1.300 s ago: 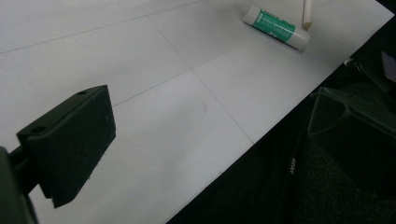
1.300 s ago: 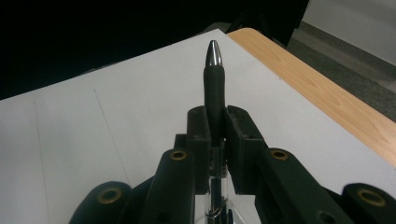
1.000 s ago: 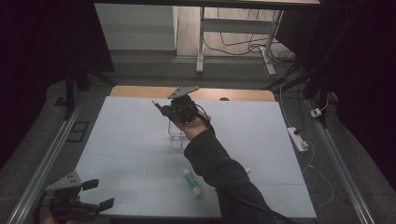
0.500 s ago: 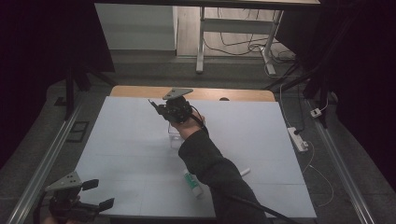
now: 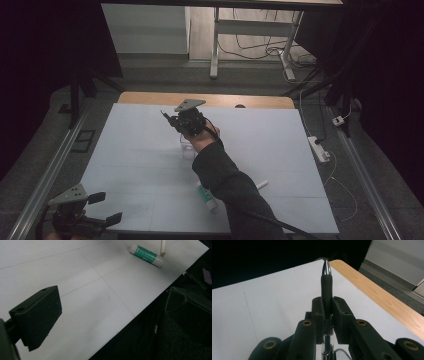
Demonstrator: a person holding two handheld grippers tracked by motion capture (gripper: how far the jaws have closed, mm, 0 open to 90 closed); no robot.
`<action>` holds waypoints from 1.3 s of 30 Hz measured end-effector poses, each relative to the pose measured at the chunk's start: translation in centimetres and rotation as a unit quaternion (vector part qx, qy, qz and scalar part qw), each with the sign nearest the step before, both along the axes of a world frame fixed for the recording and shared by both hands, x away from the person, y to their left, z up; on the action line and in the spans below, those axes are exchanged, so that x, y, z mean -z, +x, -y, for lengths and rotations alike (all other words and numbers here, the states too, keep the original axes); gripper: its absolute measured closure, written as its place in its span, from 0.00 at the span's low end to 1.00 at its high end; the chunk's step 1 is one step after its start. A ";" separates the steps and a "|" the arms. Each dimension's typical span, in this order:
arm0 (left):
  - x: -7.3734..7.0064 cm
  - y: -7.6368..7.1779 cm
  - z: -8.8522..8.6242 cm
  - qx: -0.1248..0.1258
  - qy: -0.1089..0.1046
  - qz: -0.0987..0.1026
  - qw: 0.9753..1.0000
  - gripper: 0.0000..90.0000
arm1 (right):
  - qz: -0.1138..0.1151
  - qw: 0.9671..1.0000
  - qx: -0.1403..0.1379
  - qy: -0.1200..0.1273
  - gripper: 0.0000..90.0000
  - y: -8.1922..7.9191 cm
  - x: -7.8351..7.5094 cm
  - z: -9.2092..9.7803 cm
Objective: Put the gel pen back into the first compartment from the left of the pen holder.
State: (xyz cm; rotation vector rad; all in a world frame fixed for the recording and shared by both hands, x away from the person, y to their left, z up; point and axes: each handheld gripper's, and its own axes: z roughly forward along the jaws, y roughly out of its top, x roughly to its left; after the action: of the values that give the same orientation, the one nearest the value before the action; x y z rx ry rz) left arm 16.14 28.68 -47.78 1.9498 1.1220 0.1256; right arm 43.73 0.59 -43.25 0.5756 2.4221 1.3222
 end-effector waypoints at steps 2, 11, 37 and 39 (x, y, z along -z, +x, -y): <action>0.0 0.0 0.0 0.000 -0.001 -0.001 1.000 0.01 | -0.002 1.000 0.000 -0.002 0.89 -0.1 0.1 0.2; 0.0 0.0 0.1 0.000 0.001 -0.001 1.000 0.01 | -0.011 1.000 0.015 -0.015 0.75 -0.1 0.0 1.1; 0.0 0.1 0.1 -0.001 0.003 -0.001 1.000 0.01 | -0.058 0.997 0.027 -0.037 0.18 -1.7 -0.7 2.8; 0.0 0.1 0.1 -0.001 0.004 -0.002 1.000 0.01 | -0.063 0.997 0.027 -0.040 0.17 -1.8 -0.6 3.0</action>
State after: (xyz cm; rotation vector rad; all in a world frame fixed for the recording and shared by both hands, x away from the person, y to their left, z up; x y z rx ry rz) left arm 16.20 28.58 -47.77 1.9556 1.1282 0.1277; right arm 41.92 -2.44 -42.63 0.7171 2.5279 1.1946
